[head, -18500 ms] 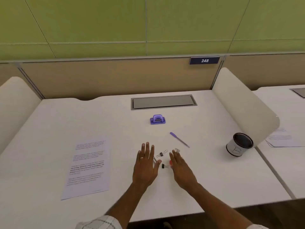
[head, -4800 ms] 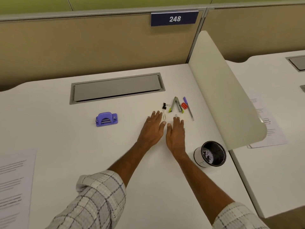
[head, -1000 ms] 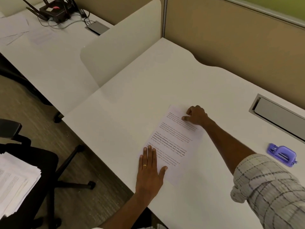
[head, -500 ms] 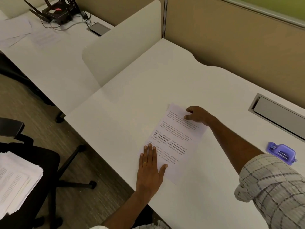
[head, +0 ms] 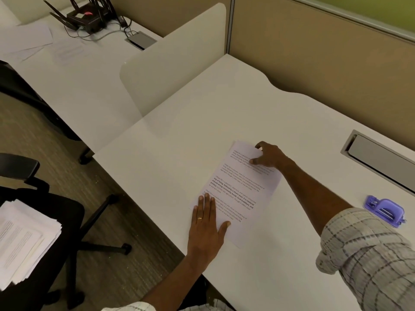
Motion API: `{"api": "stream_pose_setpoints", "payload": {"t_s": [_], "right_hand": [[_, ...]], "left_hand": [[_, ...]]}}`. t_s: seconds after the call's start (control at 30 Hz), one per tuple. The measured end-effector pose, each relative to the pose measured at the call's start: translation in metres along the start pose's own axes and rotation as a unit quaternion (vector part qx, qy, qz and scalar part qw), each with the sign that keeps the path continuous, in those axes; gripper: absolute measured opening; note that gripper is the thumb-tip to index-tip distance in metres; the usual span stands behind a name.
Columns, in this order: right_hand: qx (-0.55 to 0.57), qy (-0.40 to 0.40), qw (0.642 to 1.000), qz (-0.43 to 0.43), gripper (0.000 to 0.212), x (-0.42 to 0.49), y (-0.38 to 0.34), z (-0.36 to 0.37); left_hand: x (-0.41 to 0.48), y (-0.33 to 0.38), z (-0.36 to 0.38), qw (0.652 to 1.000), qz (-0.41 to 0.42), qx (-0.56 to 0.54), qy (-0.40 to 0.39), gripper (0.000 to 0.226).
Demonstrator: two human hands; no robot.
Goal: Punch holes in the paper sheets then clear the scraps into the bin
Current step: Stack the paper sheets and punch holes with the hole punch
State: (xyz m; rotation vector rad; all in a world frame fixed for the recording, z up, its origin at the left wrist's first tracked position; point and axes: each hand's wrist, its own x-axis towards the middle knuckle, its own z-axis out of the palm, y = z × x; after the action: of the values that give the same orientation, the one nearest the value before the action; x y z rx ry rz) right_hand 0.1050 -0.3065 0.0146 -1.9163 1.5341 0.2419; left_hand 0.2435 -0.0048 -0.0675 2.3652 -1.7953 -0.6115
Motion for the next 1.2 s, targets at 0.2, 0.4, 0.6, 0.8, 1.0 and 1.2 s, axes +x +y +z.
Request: {"api": "stream_pose_setpoints", "payload": {"t_s": [0.2, 0.4, 0.6, 0.8, 1.0, 1.2], "right_hand": [[-0.067, -0.019, 0.997, 0.012, 0.078, 0.005, -0.004, 0.000], [0.043, -0.015, 0.999, 0.005, 0.067, 0.004, 0.005, -0.003], [0.082, -0.031, 0.995, -0.041, 0.034, 0.001, 0.006, -0.013], [0.034, -0.013, 0.997, -0.067, 0.029, -0.005, 0.004, -0.013], [0.077, -0.014, 0.994, -0.078, 0.024, -0.012, 0.007, -0.014], [0.162, -0.037, 0.984, -0.063, 0.026, -0.020, 0.025, -0.022]], "left_hand": [[0.000, -0.001, 0.001, 1.000, 0.000, -0.006, 0.003, 0.088], [0.000, -0.001, 0.003, 1.000, 0.002, -0.007, 0.006, 0.089], [0.000, -0.001, 0.003, 1.000, 0.002, -0.003, 0.006, 0.088], [0.002, 0.001, 0.001, 1.000, -0.004, -0.015, 0.006, 0.088], [-0.001, -0.002, -0.005, 0.995, 0.003, -0.092, 0.037, 0.089], [-0.011, -0.001, -0.017, 0.952, -0.079, -0.278, 0.098, 0.089]]}}
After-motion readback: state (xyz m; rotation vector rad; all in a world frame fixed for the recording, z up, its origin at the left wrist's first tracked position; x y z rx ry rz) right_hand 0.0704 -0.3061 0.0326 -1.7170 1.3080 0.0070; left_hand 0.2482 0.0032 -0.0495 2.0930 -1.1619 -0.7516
